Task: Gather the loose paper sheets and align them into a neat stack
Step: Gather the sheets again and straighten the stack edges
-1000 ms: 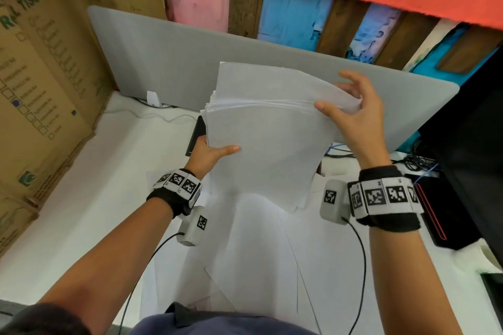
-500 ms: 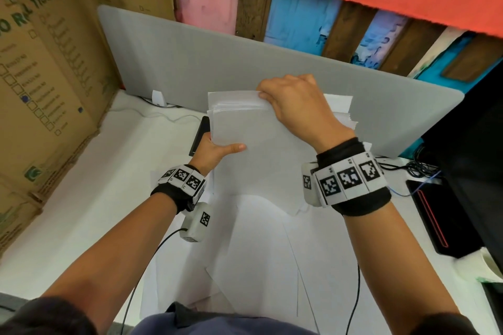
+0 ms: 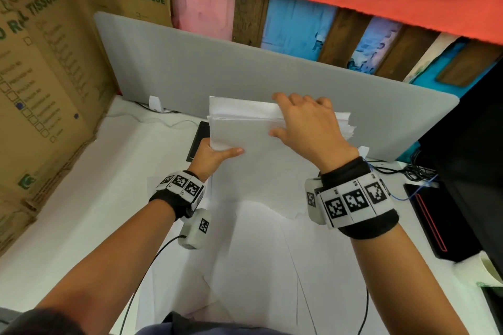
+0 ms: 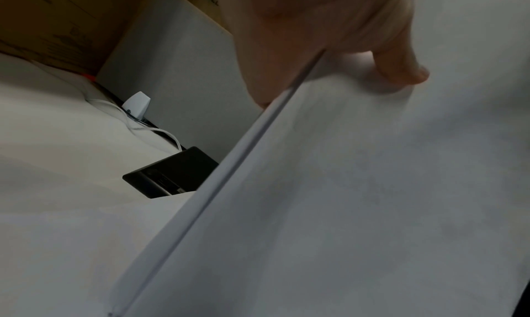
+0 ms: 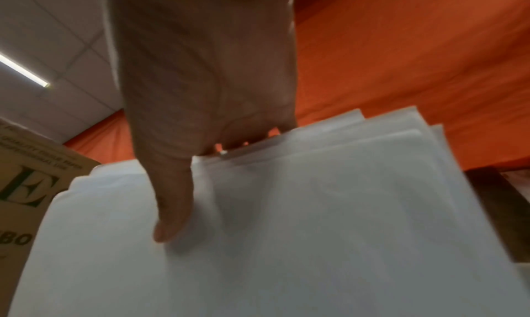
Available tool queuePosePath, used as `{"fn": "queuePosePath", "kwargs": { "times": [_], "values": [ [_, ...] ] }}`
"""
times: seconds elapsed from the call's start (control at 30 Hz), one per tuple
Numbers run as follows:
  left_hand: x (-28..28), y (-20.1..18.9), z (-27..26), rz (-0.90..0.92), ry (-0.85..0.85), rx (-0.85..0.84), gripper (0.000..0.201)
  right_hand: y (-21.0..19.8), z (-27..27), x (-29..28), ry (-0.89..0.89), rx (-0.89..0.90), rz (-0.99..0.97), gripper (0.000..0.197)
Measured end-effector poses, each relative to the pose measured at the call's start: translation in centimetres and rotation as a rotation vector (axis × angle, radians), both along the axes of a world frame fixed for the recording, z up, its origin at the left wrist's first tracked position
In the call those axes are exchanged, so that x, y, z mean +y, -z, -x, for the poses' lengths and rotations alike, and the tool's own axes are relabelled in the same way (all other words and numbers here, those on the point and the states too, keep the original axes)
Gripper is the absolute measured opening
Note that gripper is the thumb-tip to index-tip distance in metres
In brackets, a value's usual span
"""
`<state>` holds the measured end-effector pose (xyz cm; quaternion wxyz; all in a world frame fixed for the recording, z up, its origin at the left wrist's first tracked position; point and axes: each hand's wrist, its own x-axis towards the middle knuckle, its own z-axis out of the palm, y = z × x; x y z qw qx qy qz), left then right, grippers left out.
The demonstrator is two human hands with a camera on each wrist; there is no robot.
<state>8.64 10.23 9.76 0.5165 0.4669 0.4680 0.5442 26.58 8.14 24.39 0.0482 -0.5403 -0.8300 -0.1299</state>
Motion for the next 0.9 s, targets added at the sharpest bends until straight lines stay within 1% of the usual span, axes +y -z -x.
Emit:
{"fn": "queuePosePath", "kwargs": {
  "times": [0.13, 0.27, 0.4, 0.5, 0.6, 0.67, 0.73, 0.8, 0.83, 0.9],
  "values": [
    [0.3, 0.1, -0.2, 0.006, 0.005, -0.002, 0.03, 1.2, -0.7, -0.1, -0.001, 0.04, -0.045, 0.055],
    [0.3, -0.1, -0.2, 0.007, -0.003, 0.002, 0.029, 2.0, -1.1, 0.0, -0.027, 0.158, -0.185, 0.048],
    [0.2, -0.2, -0.1, 0.012, -0.01, 0.009, 0.03, 3.0, -1.0, 0.1, -0.094, 0.162, -0.202, 0.053],
    [0.2, -0.2, -0.1, 0.014, -0.01, 0.02, 0.029, 3.5, -0.8, 0.2, -0.118, 0.203, -0.307, 0.055],
    [0.2, -0.2, -0.1, 0.017, -0.023, 0.02, 0.03, 4.2, -0.3, 0.1, -0.137, 0.205, -0.341, 0.052],
    [0.3, -0.2, -0.1, 0.021, -0.014, 0.023, 0.028, 4.1, -1.1, 0.1, -0.117, 0.228, -0.347, 0.046],
    [0.2, -0.3, -0.1, 0.026, -0.001, 0.024, 0.026, 3.6, -2.9, 0.1, -0.028, 0.335, -0.296, 0.039],
    [0.2, -0.3, 0.0, 0.039, -0.001, 0.014, 0.026, 3.2, -5.6, 0.1, 0.127, 0.496, -0.188, 0.042],
    [0.1, -0.2, 0.1, 0.044, -0.005, 0.012, 0.025, 3.3, -6.8, 0.1, 0.193, 0.632, -0.123, 0.048],
    [0.2, -0.3, 0.1, 0.044, -0.009, 0.012, 0.026, 4.3, -8.3, 0.2, 0.245, 1.011, 0.099, 0.064]
  ]
}}
